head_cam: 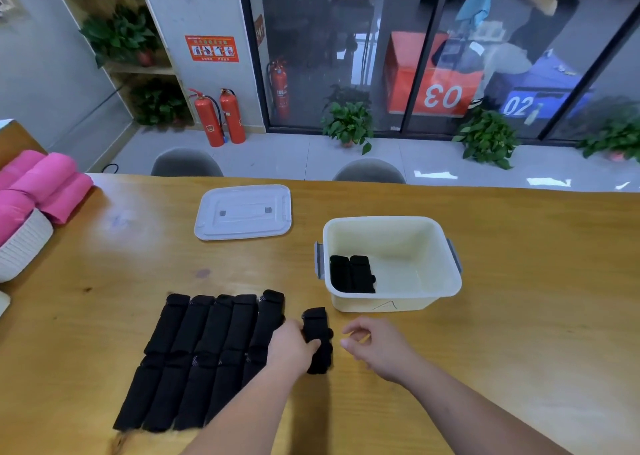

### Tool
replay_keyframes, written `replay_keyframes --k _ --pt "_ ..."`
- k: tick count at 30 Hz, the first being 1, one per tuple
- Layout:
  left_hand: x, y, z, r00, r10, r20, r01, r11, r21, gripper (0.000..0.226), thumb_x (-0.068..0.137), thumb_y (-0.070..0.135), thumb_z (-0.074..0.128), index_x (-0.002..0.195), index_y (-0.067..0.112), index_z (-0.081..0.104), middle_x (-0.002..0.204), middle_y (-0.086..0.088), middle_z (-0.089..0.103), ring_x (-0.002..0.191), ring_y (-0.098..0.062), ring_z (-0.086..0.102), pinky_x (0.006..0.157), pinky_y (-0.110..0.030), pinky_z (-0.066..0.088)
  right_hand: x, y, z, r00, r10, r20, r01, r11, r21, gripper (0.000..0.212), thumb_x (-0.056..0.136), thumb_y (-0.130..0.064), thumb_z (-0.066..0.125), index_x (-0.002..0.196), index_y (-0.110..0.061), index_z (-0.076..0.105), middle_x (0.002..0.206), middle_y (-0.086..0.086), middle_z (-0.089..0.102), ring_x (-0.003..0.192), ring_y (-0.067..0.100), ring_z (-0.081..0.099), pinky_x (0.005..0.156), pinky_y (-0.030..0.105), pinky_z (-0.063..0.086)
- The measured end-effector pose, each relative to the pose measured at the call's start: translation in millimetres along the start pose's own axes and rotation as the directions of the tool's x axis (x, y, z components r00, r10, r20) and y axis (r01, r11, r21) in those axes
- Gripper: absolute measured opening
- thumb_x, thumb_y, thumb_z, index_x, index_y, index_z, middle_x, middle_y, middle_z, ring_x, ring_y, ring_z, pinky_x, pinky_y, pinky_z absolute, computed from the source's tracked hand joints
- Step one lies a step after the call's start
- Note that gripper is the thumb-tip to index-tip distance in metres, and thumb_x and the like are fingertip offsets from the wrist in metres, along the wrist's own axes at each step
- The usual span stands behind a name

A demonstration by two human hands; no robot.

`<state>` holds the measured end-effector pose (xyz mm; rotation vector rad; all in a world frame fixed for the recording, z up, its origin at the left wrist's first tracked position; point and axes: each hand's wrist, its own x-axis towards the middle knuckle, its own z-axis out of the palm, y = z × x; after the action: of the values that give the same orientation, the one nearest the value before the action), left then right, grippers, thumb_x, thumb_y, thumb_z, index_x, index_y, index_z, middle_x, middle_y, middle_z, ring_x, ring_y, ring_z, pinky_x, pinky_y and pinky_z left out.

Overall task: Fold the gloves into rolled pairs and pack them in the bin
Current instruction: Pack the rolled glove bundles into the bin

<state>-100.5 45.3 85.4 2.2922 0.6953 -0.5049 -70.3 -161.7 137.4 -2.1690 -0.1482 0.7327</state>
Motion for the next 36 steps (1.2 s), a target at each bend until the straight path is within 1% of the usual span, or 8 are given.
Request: replay_keyframes --k 3,8,12,17,22,25,29,36 --pt "0 0 1 0.999 -0.034 0.021 0.035 0.999 -0.025 0.043 0.088 0.041 0.084 0.118 0.019 0.063 0.099 0.005 0.07 0.088 -0.013 0.066 0.068 -0.025 0.048 3 6 0 0.999 0.034 0.003 -0.034 0.999 -0.007 0.013 0.093 -0.043 0.075 0.105 -0.041 0.07 0.103 -0.01 0.072 0.082 0.009 0.073 0.068 0.028 0.059" --pt "-5 -2 -7 0.994 -0.038 0.101 0.049 0.993 -0.111 0.026 0.087 0.031 0.087 0.1 0.023 0.065 0.095 0.005 0.071 0.087 -0.011 0.067 0.068 -0.023 0.051 9 12 1 0.998 0.064 0.017 -0.064 0.998 -0.011 0.013 0.093 -0.041 0.075 0.106 -0.04 0.07 0.102 -0.008 0.07 0.087 0.014 0.073 0.074 0.032 0.063" --pt "-11 -10 -10 0.991 -0.008 0.131 0.043 0.964 -0.263 0.032 0.078 0.028 0.091 0.098 0.019 0.067 0.094 -0.002 0.074 0.088 -0.021 0.074 0.078 -0.04 0.065 12 10 6 0.994 0.089 0.066 -0.087 0.996 -0.025 0.015 0.093 -0.039 0.075 0.106 -0.038 0.069 0.101 -0.007 0.071 0.088 0.014 0.073 0.075 0.032 0.062" --pt "-23 -19 -26 0.971 0.055 0.233 0.089 0.82 -0.565 0.032 0.084 0.013 0.088 0.11 0.01 0.07 0.1 -0.01 0.08 0.095 -0.024 0.079 0.085 -0.046 0.066 13 -3 27 0.985 0.127 0.116 -0.133 0.99 0.045 0.038 0.095 -0.042 0.074 0.129 -0.029 0.065 0.112 -0.01 0.068 0.1 0.013 0.07 0.088 0.033 0.059" --pt "-41 -29 -58 0.929 0.145 0.342 0.143 0.709 -0.69 0.038 0.092 0.011 0.082 0.128 0.012 0.07 0.115 -0.008 0.079 0.107 -0.023 0.077 0.089 -0.037 0.062 10 -31 44 0.973 0.157 0.166 -0.195 0.95 0.244 0.061 0.096 -0.047 0.073 0.149 -0.028 0.05 0.129 -0.009 0.061 0.116 0.011 0.063 0.102 0.037 0.056" --pt "-46 -36 -78 0.917 0.183 0.355 0.147 0.672 -0.726 0.039 0.093 0.012 0.082 0.131 0.012 0.07 0.122 -0.012 0.077 0.113 -0.029 0.075 0.1 -0.044 0.06 13 -46 47 0.963 0.14 0.231 -0.222 0.896 0.383 0.054 0.096 -0.043 0.075 0.143 -0.023 0.055 0.125 -0.004 0.07 0.11 0.014 0.072 0.095 0.039 0.062" --pt "-45 -39 -103 0.909 0.229 0.348 0.125 0.646 -0.753 0.042 0.091 0.018 0.085 0.13 0.014 0.072 0.129 -0.018 0.073 0.12 -0.036 0.071 0.103 -0.045 0.058 10 -73 46 0.958 0.072 0.279 -0.217 0.818 0.532 0.035 0.099 -0.03 0.075 0.131 -0.02 0.065 0.114 0.002 0.079 0.102 0.016 0.077 0.089 0.04 0.065" --pt "-39 -20 -141 0.898 0.327 0.294 0.042 0.601 -0.798 0.051 0.09 0.019 0.086 0.136 0.006 0.065 0.132 -0.018 0.071 0.124 -0.039 0.068 0.11 -0.052 0.053 11 -105 32 0.987 -0.035 0.157 -0.079 0.748 0.659 0.032 0.097 -0.021 0.077 0.128 -0.015 0.069 0.113 0.004 0.08 0.103 0.018 0.077 0.084 0.039 0.065"
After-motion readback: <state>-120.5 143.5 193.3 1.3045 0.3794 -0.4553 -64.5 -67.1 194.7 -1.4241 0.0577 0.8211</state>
